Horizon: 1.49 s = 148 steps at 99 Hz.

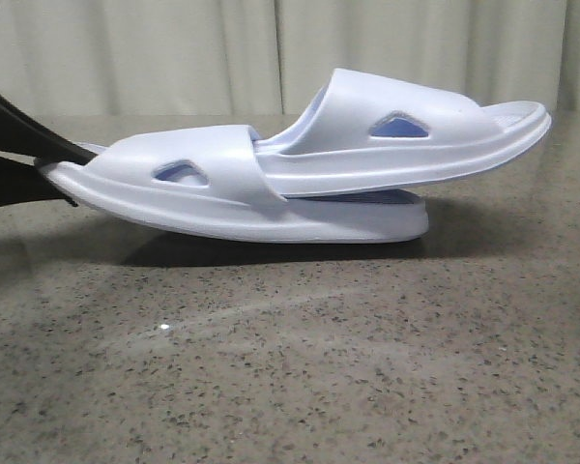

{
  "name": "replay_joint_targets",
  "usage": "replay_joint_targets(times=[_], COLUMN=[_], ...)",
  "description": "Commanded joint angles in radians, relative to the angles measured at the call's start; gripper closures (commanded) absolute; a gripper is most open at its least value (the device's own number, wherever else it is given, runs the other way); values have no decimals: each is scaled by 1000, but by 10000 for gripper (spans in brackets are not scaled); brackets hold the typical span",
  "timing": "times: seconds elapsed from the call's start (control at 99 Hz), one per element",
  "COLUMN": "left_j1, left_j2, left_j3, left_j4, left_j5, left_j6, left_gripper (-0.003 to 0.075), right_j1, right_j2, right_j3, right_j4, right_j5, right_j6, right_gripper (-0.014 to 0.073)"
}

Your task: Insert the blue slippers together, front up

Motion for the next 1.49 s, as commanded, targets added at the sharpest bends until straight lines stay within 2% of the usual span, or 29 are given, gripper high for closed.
replay_joint_targets(times=[0.0, 0.061, 0.131, 0.323, 0.414, 0.919, 1.182, 1.303, 1.485], left_j1=[-7, -7, -7, -7, -7, -7, -7, -7, -7], left_j2=[-18, -18, -18, -18, -18, -42, -174, -274, -423], left_j3=[-30, -30, -30, -30, -30, -63, -133, -140, -140], left_j4=[-64, -80, -103, -120, -123, -123, -115, -58, 160], left_j5=[72, 89, 107, 94, 68, -227, -400, -522, -630], left_j6=[32, 50, 76, 95, 95, 230, 400, 515, 522], left_gripper=[702, 683, 624, 371, 309, 304, 305, 305, 305], right_j1=[0, 0, 0, 0, 0, 0, -2, -35, -116], right_j2=[5, 5, 5, 5, 5, 5, 7, 7, 7], right_j3=[-32, -32, -32, -32, -32, -32, -20, 30, 144], right_j4=[1, 1, 1, 1, 1, -1, -65, -87, -87], right_j5=[-44, -42, -42, -42, -42, -40, -58, -114, -217], right_j6=[-15, -15, -15, -15, -15, -15, -15, -15, -15], right_gripper=[90, 90, 90, 90, 90, 90, 90, 90, 92])
